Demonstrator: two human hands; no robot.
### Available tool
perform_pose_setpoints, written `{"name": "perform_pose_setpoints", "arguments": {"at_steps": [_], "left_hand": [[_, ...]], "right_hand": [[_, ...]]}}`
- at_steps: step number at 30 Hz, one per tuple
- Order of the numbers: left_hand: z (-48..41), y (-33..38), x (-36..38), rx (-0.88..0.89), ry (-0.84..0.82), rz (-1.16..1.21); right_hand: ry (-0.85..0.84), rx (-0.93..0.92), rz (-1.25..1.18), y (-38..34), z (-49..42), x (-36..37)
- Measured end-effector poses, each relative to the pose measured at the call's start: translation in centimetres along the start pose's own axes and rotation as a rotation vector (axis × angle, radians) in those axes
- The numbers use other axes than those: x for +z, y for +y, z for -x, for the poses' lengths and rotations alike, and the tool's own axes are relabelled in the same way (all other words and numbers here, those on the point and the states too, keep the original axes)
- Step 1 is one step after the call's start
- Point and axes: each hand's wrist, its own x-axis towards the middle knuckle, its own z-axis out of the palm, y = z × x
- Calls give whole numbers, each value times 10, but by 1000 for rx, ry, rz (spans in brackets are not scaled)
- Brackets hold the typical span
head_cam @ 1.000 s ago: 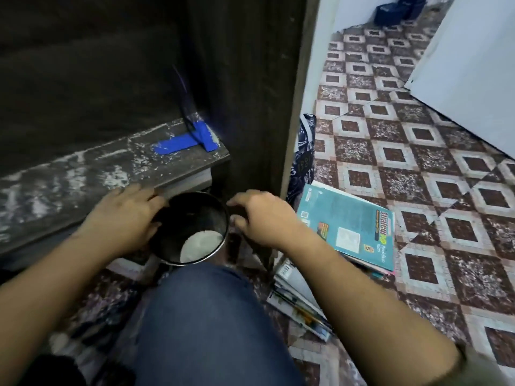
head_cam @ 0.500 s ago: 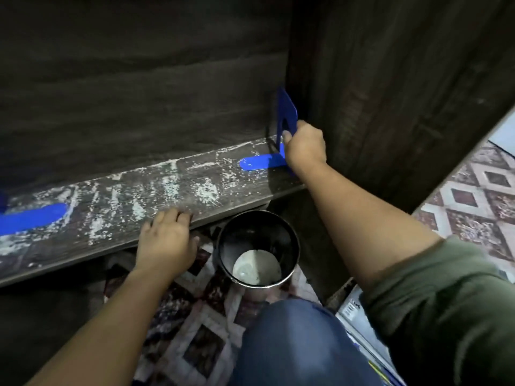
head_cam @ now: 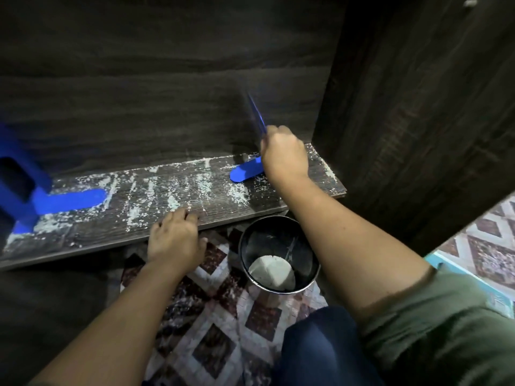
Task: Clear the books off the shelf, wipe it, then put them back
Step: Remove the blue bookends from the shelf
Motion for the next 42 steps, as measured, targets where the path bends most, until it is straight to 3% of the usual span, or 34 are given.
{"name": "perform_pose_setpoints", "arguments": {"at_steps": [6, 10, 15, 25, 34, 42], "left_hand": [[1, -8, 2, -6, -15, 16], [2, -12, -4, -39, 1, 18], [5, -28, -11, -79, 42, 20], [17, -48, 3, 10, -34, 74], [36, -84, 3, 5, -17, 109], [28, -86, 9, 4, 16, 154]], "right_hand": [[63, -21, 7, -13, 8, -5], [62, 53, -132, -25, 24, 1], [40, 3, -232, -48, 54, 11], [95, -9, -268, -36, 103, -8], [-150, -74, -186, -44, 162, -28], [-321, -16, -257, -67, 232, -35]]}}
